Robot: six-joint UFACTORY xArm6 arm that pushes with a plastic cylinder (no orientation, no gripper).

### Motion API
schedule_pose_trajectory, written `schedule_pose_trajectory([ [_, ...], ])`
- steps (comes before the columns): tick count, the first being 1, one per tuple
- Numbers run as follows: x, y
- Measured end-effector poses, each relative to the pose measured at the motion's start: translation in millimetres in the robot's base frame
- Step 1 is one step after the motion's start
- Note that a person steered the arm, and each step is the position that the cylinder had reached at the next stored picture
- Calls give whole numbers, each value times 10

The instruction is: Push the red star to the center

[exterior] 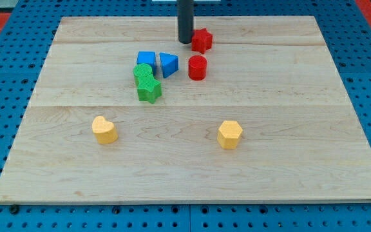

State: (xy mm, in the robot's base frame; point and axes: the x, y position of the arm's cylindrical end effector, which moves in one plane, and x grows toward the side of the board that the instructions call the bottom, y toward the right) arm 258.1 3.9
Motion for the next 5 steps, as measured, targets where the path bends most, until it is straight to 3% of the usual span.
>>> schedule_pose_trajectory([
  [1,-198,1],
  [3,-38,1236],
  [4,-403,1120],
  [5,-449,627],
])
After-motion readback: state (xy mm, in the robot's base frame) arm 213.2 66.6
